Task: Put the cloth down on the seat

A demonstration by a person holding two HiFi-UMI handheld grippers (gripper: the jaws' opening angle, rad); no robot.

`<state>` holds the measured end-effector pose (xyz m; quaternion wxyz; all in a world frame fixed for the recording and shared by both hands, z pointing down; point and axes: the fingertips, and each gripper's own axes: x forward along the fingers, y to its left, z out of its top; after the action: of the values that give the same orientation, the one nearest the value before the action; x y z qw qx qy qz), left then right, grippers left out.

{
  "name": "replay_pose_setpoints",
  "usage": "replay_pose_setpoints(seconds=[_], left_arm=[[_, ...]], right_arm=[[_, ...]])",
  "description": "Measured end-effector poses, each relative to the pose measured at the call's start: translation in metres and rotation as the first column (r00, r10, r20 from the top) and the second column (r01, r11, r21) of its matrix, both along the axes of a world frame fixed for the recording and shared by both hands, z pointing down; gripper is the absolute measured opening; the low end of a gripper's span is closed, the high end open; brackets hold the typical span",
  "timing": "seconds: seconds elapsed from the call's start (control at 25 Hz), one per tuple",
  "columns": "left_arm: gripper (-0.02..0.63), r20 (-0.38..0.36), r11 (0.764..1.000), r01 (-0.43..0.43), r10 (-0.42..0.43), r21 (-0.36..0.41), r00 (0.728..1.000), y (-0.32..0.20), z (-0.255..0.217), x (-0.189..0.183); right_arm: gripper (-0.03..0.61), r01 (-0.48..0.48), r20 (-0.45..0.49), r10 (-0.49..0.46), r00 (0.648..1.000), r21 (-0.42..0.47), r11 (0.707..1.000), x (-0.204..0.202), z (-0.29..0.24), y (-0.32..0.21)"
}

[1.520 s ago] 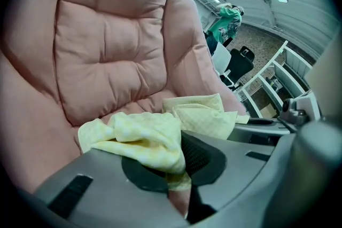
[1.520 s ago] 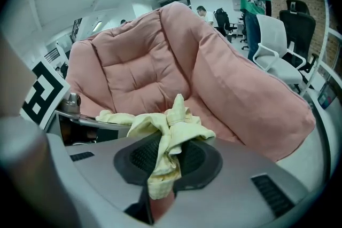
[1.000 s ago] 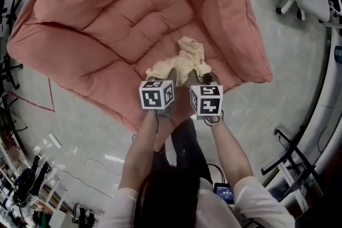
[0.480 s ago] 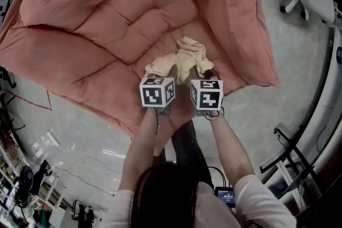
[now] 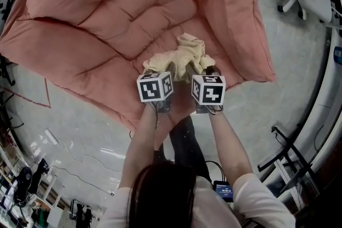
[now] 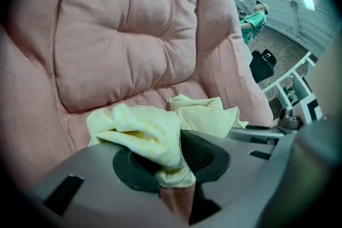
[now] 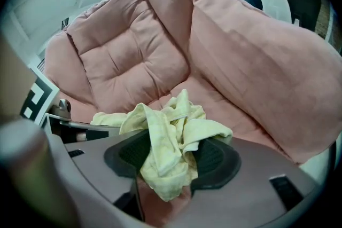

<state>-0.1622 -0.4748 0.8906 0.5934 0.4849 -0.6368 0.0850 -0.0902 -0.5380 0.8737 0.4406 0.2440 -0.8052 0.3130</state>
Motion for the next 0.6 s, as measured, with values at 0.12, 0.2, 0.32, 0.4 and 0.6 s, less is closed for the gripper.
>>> replay_pose_setpoints(seconds=[0.12, 0.2, 0.32, 0.4, 0.6], left_arm=[[0.152, 0.000, 1.000, 0.017, -0.017, -0.015, 1.000, 0.007, -0.010, -0.002], [0.171, 0.010, 1.000, 0.014, -0.014, -0.022, 1.000, 0.010, -0.021, -0.004], [0.179, 0.015, 0.999, 0.024, -0.024, -0.024, 1.000, 0.016, -0.039, -0.007], [0.181, 0.016, 0.999, 0.033, -0.033, -0.022, 0.999, 0.020, -0.051, -0.008], [0.181, 0.021, 0.999, 0.028, -0.027, -0.027, 0.999, 0.034, -0.075, -0.004]], right_arm=[[0.260, 0.001, 0.006, -0.001, 1.000, -0.007, 1.000, 0.003, -0.012, 0.002], [0.272, -0.006, 0.010, 0.006, 1.000, -0.014, 1.000, 0.005, -0.020, 0.004], [0.288, -0.023, 0.005, 0.023, 1.000, -0.030, 0.999, 0.010, -0.034, 0.007], [0.295, -0.030, -0.001, 0.030, 1.000, -0.041, 0.999, 0.014, -0.043, 0.012], [0.298, -0.033, 0.010, 0.033, 0.999, -0.074, 0.997, 0.017, -0.067, 0.024]])
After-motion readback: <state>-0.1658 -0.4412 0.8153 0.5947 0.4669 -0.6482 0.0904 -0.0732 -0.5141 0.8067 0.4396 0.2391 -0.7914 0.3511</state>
